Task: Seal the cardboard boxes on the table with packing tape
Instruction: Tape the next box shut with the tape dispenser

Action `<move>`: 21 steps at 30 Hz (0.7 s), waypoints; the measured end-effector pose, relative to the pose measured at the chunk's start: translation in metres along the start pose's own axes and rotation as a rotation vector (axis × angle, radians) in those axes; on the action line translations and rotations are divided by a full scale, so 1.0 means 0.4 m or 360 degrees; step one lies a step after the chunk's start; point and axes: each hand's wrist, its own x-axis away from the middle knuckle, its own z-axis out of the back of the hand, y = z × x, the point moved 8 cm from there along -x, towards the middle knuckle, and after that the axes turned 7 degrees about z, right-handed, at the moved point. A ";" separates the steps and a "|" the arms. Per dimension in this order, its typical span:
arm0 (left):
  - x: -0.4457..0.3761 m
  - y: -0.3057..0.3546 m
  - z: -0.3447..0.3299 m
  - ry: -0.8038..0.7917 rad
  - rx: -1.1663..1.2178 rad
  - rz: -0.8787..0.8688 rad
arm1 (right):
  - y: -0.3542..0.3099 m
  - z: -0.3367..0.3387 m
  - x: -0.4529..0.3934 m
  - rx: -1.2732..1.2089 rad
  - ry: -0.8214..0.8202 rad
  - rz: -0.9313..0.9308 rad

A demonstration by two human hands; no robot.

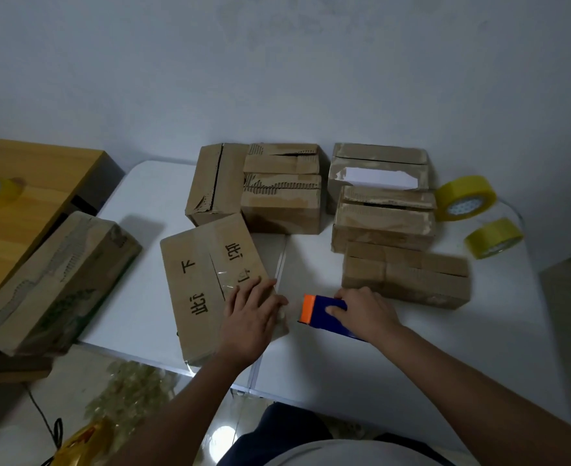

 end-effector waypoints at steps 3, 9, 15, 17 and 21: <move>0.012 -0.011 0.001 0.0006 0.0004 0.0017 | 0.053 0.009 0.001 0.0181 -0.0008 -0.0152; 0.008 -0.005 0.004 0.0029 0.0007 0.0014 | 0.104 -0.075 0.043 0.0032 0.0003 -0.0190; 0.012 -0.009 0.006 0.0011 0.0013 0.0013 | 0.075 -0.157 0.059 -0.0218 0.0022 -0.0148; 0.010 -0.009 0.003 0.0001 0.0015 0.0019 | 0.045 -0.156 0.041 -0.0520 0.0086 -0.0213; 0.006 -0.011 -0.001 -0.0013 0.0011 0.0010 | -0.109 -0.260 0.061 -0.2665 -0.0540 -0.1013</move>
